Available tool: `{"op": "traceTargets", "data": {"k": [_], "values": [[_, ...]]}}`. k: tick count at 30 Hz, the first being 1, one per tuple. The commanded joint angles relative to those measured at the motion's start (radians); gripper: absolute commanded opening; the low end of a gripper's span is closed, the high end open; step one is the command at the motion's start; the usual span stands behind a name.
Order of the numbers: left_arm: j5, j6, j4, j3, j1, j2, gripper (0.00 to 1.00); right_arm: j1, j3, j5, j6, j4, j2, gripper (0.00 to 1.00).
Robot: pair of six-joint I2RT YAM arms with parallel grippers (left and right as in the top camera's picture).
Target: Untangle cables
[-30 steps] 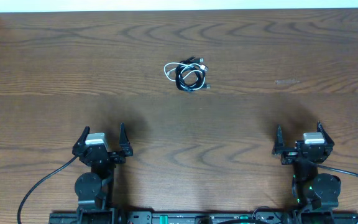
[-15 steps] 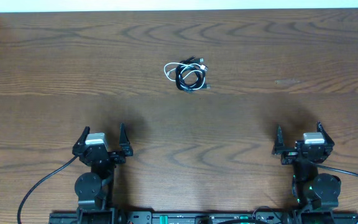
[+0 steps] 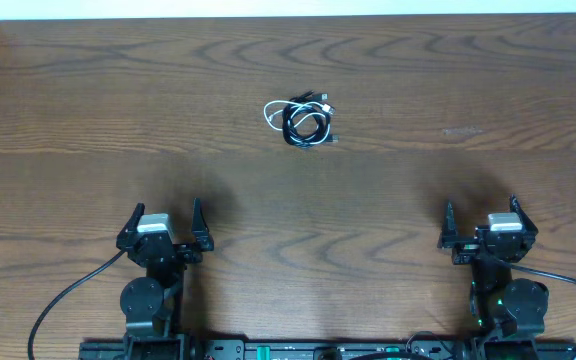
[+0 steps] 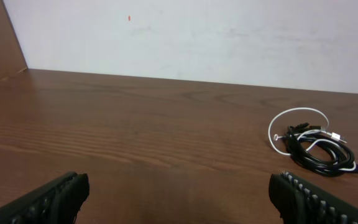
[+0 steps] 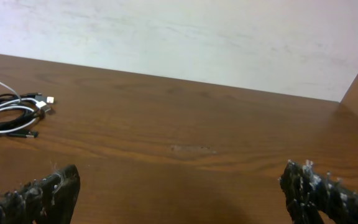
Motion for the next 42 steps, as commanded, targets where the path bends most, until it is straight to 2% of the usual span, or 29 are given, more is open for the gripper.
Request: {"op": "traceTargets", "data": {"k": [1, 42], "values": [[-0.002, 0.018, -0.046, -0.011, 0.005, -0.006, 0.98, 0.007, -0.001, 0.005, 0.004, -0.003, -0.006, 0.99], [-0.025, -0.008, -0.047, 0.024, 0.005, 0.006, 0.98, 0.007, 0.0, 0.009, 0.012, -0.002, 0.002, 0.99]]}}
